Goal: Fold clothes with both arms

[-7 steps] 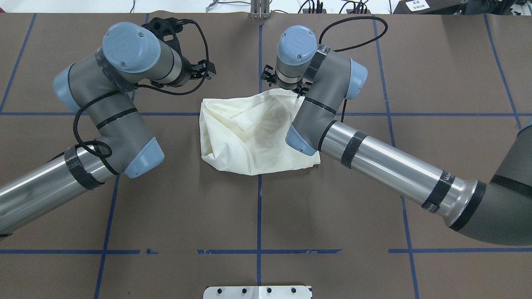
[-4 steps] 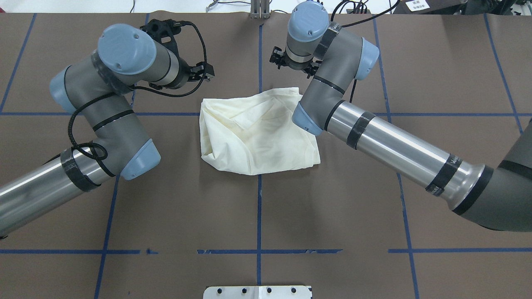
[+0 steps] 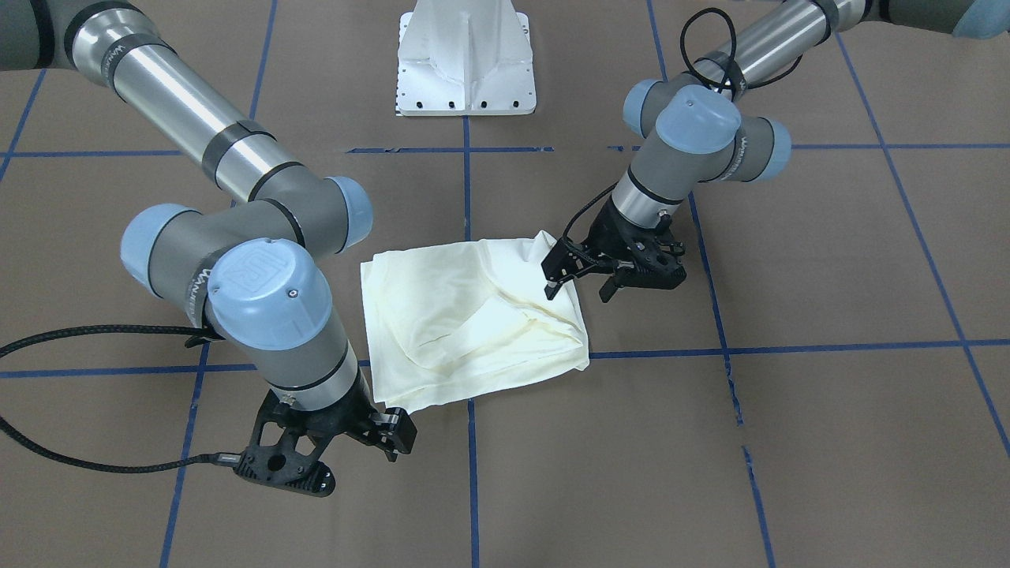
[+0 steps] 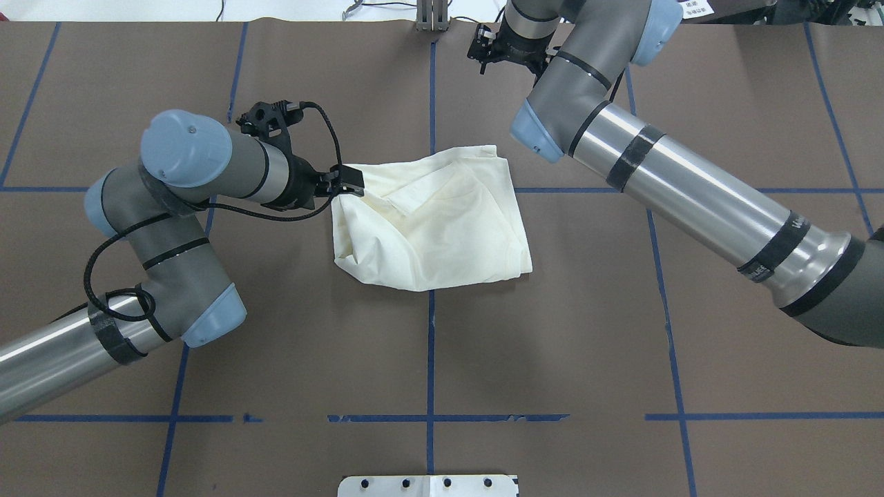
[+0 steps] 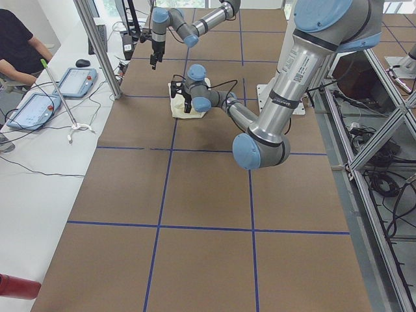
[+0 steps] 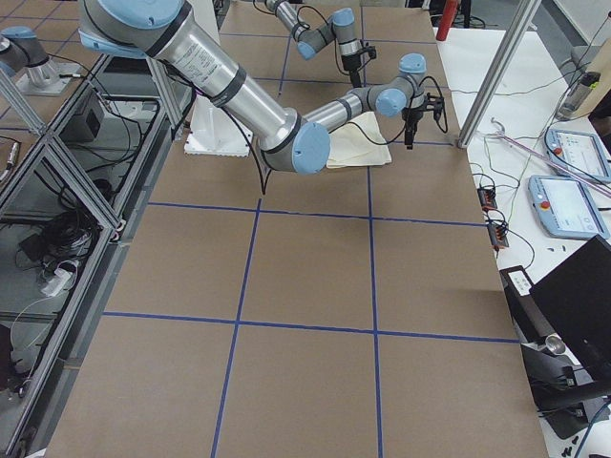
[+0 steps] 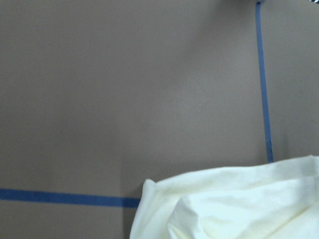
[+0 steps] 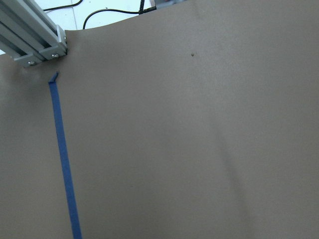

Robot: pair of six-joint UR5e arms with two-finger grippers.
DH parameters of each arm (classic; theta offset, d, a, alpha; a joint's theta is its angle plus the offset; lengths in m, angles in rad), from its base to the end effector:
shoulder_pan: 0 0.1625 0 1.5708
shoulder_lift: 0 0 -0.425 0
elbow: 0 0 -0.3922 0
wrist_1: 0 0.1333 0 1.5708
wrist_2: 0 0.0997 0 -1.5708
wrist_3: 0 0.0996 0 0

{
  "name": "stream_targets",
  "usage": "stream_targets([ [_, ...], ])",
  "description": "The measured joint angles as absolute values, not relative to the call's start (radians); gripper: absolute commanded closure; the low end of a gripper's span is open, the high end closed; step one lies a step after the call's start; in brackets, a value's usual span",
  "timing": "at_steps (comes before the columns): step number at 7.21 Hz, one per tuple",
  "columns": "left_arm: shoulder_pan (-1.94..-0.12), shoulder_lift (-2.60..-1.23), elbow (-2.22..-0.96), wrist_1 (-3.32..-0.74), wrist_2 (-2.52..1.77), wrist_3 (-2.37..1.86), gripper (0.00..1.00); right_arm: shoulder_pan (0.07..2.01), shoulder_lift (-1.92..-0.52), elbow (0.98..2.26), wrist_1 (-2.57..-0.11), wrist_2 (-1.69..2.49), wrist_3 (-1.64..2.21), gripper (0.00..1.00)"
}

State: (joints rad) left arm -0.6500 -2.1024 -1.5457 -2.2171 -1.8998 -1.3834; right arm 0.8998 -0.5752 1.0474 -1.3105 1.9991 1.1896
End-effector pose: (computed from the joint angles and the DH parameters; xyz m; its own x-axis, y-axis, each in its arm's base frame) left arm 0.4841 -0.4951 0.2857 0.3804 -0.0677 -0.9223 0.2715 0.9615 0.0414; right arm -0.4507 -0.7155 0.2160 0.6299 0.2492 0.7356 -0.3290 0.9436 -0.0378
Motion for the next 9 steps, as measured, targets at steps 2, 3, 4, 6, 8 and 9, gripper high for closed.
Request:
stream_targets([
  [2, -0.602, -2.104, -1.543, -2.245, -1.907, -1.398, 0.0, 0.933, -0.581, 1.068, -1.348, 2.038, 1.154, 0.0],
  [3, -0.59, -2.108, -1.541, -2.259, -1.908, -1.4, 0.0, 0.939, -0.583, 1.071, -1.351, 2.042, 1.151, 0.0],
  [4, -0.582, -2.114, -1.538, -2.267, -1.908, -1.402, 0.0, 0.942, -0.585, 1.074, -1.352, 2.044, 1.15, 0.0],
  [6, -0.565, -2.125, -1.534, -2.285, -1.908, -1.403, 0.0, 0.944, -0.588, 1.076, -1.354, 2.045, 1.149, 0.0],
  [8, -0.532, -2.125, -1.532, -2.296, -1.908, -1.401, 0.0, 0.947, -0.591, 1.077, -1.354, 2.045, 1.149, 0.0],
  [9, -0.511, -2.122, -1.53, -2.298, -1.908, -1.396, 0.0, 0.949, -0.592, 1.077, -1.354, 2.045, 1.149, 0.0],
])
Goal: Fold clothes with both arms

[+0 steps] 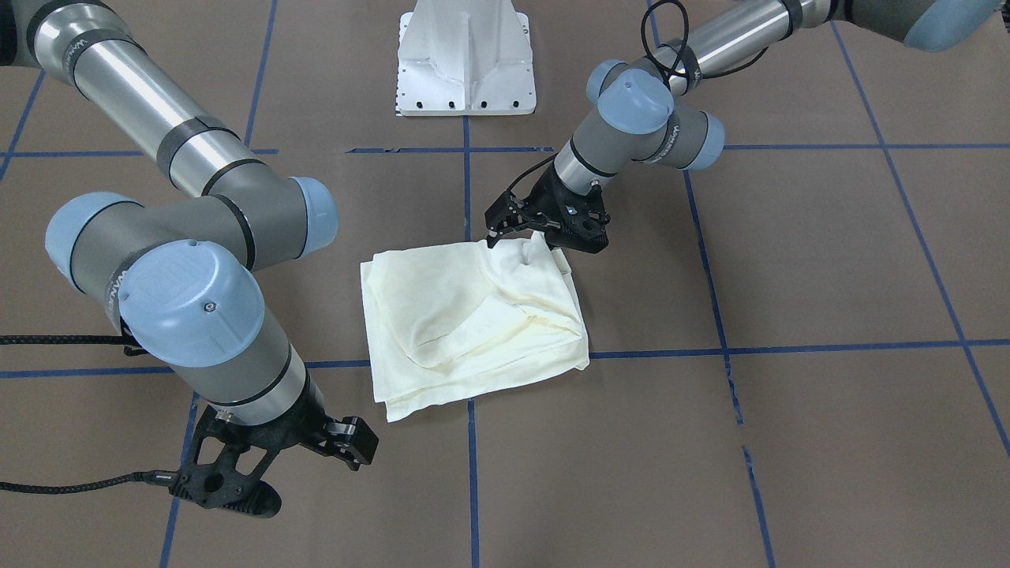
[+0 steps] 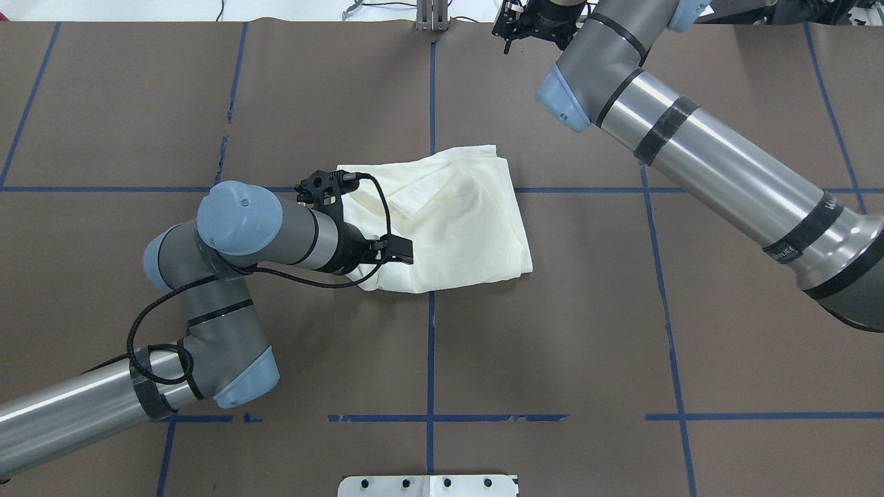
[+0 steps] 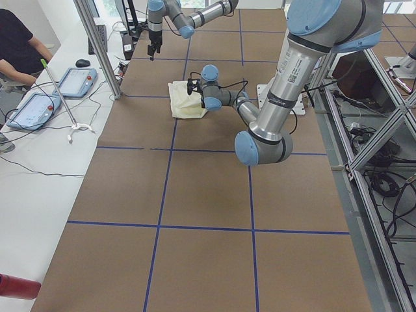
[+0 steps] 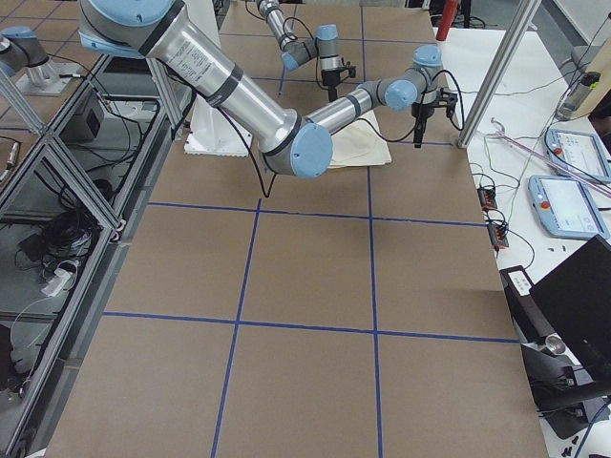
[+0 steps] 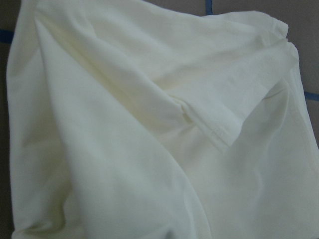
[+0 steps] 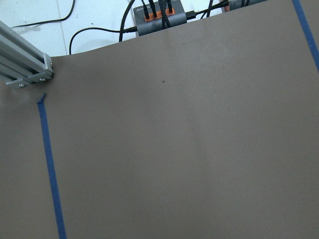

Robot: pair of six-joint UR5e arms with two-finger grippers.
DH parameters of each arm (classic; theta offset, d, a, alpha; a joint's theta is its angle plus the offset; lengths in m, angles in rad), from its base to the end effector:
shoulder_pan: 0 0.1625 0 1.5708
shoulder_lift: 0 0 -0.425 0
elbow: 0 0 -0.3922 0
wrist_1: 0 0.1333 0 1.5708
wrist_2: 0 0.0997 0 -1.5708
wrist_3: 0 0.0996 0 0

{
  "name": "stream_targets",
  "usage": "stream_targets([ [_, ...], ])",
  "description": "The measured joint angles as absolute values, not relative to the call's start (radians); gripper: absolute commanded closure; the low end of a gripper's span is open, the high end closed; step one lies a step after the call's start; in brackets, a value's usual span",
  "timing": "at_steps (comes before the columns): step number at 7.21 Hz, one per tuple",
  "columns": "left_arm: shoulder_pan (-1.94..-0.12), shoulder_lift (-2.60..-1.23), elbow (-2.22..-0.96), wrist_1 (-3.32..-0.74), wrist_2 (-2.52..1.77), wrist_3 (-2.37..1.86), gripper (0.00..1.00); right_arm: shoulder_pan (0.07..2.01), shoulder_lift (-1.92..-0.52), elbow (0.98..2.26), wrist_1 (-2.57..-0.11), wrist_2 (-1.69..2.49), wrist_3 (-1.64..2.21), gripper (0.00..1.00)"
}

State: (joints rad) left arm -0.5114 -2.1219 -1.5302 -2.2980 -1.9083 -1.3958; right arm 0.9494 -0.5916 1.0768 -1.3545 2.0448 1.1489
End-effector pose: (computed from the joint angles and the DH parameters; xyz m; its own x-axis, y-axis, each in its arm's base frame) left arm 0.5493 -0.4233 0.2694 0.3137 0.0124 -0.9495 0.1364 0.9890 0.0579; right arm -0.4136 -0.7285 0.2200 0.6317 0.2564 0.7315 -0.3214 0.9454 -0.0538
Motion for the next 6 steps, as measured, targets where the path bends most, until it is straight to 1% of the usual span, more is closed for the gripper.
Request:
stream_targets([
  [3, -0.473, -2.094, -1.536, -2.29, -1.939, -1.389, 0.0, 0.958, -0.592, 1.077, -1.355, 2.045, 1.149, 0.0],
  [6, -0.471, -2.013, -1.593, -2.286, -1.987, -1.378, 0.0, 0.957, -0.591, 1.077, -1.355, 2.045, 1.149, 0.0],
])
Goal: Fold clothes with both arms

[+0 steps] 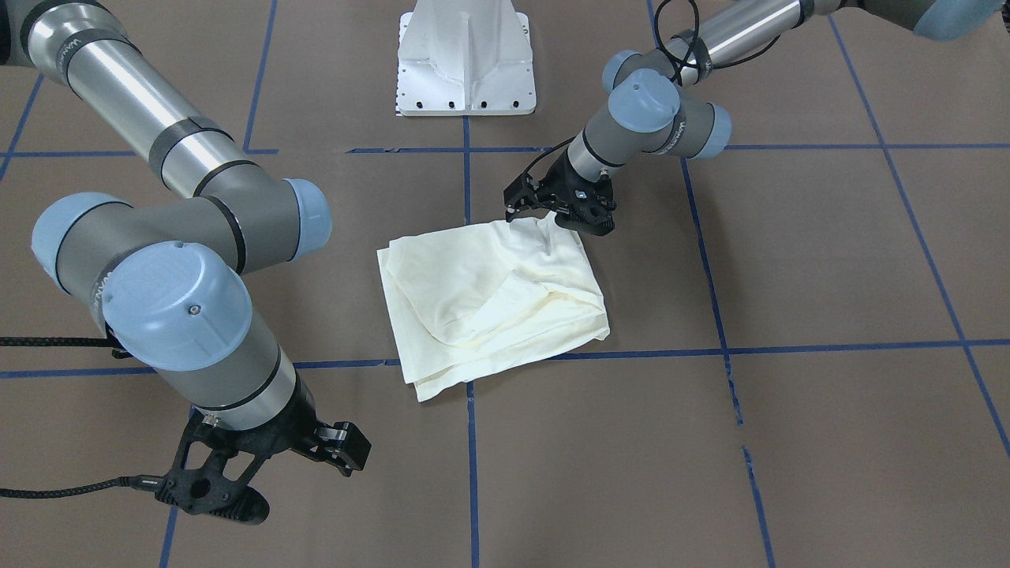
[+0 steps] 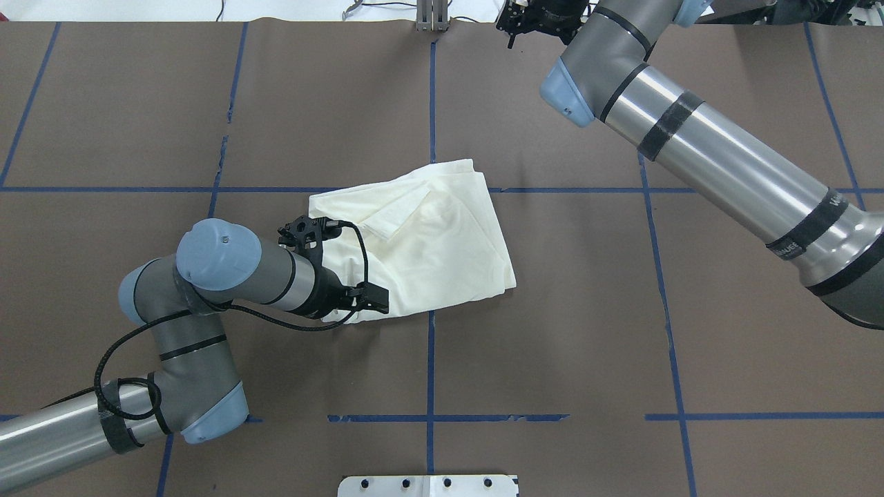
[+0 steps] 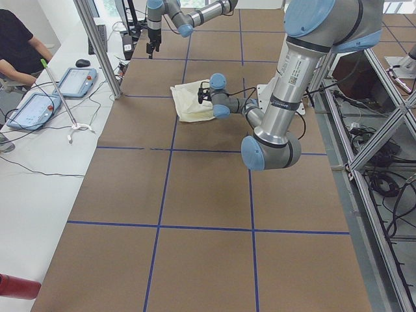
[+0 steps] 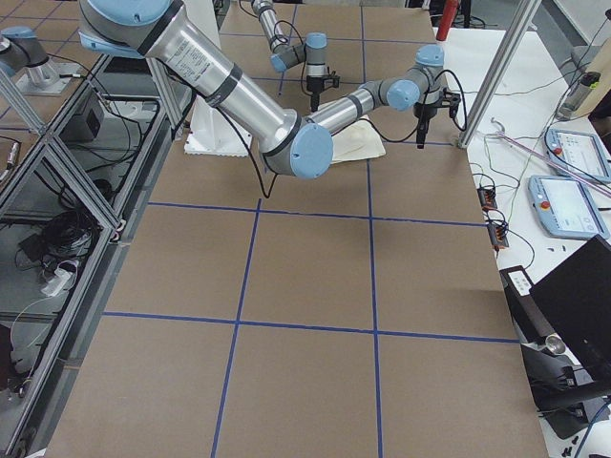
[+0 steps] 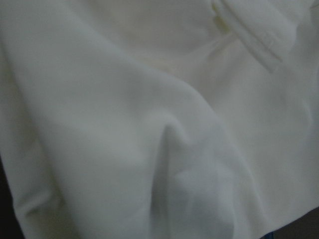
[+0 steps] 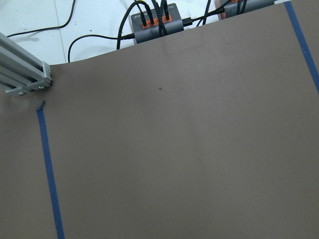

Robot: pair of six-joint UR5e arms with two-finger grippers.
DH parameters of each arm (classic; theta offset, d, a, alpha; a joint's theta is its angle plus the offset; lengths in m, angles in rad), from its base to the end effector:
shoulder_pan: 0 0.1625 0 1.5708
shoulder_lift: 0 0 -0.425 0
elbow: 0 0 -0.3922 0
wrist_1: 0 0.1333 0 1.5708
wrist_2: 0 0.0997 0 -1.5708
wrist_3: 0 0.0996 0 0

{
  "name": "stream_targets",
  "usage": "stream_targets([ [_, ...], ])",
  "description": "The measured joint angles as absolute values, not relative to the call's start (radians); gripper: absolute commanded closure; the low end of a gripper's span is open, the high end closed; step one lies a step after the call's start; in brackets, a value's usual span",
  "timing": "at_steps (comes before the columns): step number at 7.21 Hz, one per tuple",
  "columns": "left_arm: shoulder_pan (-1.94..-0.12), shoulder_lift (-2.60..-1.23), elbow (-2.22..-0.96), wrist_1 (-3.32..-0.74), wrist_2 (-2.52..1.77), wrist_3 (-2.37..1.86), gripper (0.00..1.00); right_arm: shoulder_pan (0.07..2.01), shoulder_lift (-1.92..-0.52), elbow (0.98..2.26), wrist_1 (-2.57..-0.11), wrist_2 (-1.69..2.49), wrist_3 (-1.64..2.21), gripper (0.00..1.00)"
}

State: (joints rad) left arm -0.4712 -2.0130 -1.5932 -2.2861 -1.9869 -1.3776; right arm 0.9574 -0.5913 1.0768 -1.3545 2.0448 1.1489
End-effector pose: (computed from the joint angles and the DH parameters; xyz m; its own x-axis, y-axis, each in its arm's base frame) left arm 0.5411 -0.3801 0.3134 0.3490 0.0193 -0.9369 0.0155 0.9995 0.0264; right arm -0.4077 -0.7318 0.2197 0.6295 0.2613 0.7317 -0.3290 0.9428 -0.0537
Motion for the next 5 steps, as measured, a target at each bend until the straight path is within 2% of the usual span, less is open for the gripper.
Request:
stream_targets([
  [5, -0.489, -1.975, -1.665, -2.28, -2.055, -1.371, 0.0, 0.956, -0.592, 1.077, -1.354, 2.045, 1.149, 0.0],
])
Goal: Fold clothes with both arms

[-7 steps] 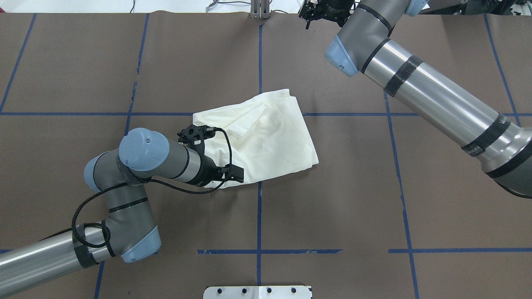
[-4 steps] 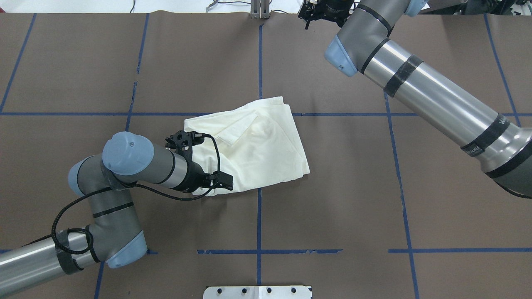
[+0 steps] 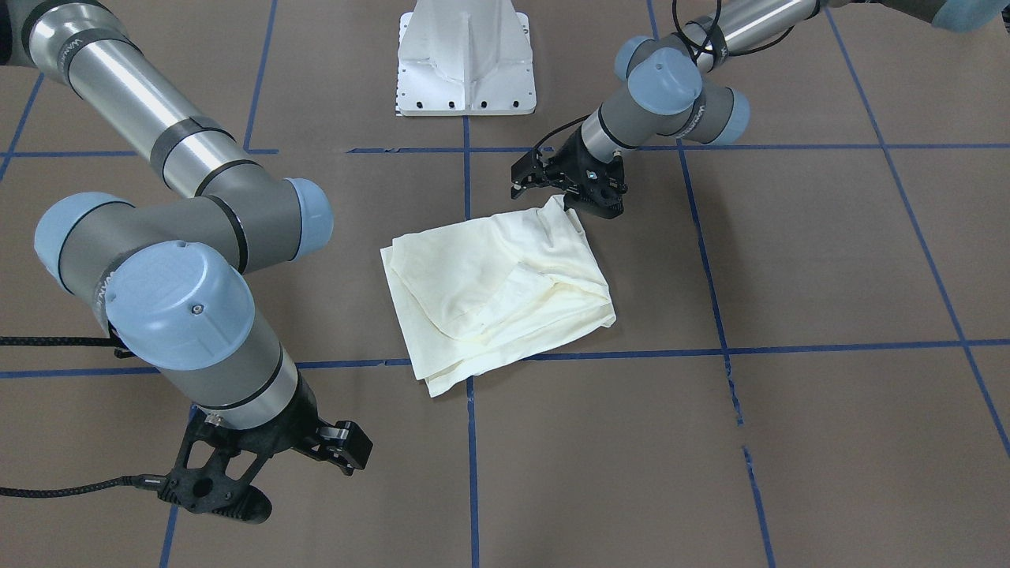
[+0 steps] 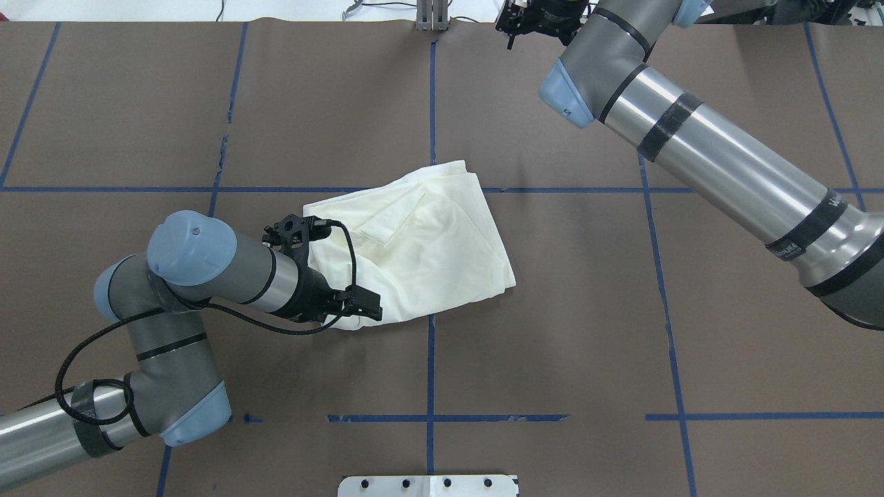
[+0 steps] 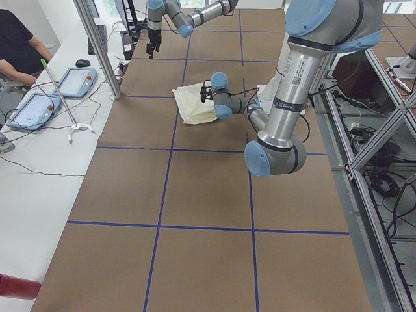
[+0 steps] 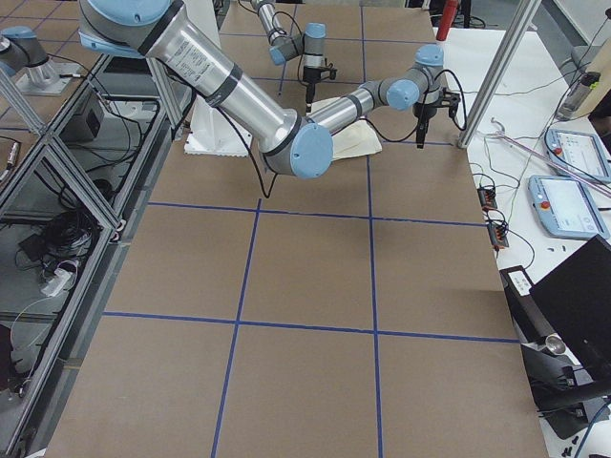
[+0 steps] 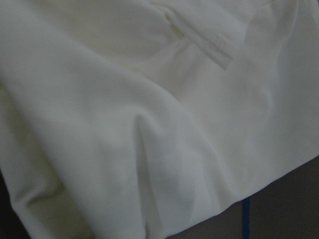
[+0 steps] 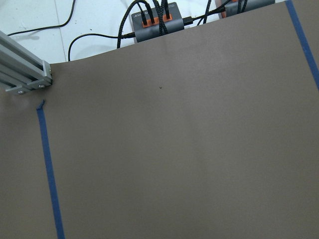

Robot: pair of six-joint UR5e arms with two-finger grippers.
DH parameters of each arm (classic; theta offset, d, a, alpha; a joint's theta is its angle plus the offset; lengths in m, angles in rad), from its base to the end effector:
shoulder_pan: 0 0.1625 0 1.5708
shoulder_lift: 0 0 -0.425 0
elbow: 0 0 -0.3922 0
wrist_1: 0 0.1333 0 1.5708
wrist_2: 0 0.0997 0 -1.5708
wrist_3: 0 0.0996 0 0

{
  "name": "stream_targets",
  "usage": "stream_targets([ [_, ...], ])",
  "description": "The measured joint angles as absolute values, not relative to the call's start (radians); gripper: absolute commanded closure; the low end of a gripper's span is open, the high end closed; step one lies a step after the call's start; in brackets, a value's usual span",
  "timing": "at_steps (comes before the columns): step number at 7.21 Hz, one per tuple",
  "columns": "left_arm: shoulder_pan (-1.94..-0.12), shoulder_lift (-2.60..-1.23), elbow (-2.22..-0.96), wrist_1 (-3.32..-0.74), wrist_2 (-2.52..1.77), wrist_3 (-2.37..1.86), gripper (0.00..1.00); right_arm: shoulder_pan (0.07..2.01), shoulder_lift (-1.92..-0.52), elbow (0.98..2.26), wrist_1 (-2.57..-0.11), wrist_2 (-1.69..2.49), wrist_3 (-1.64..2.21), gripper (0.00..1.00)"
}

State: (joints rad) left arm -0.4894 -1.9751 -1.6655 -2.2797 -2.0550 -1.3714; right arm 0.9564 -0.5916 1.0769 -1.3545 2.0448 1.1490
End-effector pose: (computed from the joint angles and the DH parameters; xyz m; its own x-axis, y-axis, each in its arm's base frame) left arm 0.5146 -0.3726 0.3036 0.3134 0.0317 -0.9491 -0.0307 0.9993 0.0232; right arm -0.4084 -0.7313 0.2199 0.6298 0.2609 0.7316 -0.3281 0.9431 -0.0538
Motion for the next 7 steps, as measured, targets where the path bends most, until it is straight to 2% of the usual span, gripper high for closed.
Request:
stream_targets([
  [4, -0.479, -1.942, -1.685, -2.281, -2.057, -1.371, 0.0, 0.956, -0.591, 1.077, -1.354, 2.045, 1.149, 0.0],
  [7, -0.473, -1.867, -1.782, -2.281, -2.063, -1.372, 0.0, 0.956, -0.598, 1.096, -1.353, 2.046, 1.149, 0.0],
])
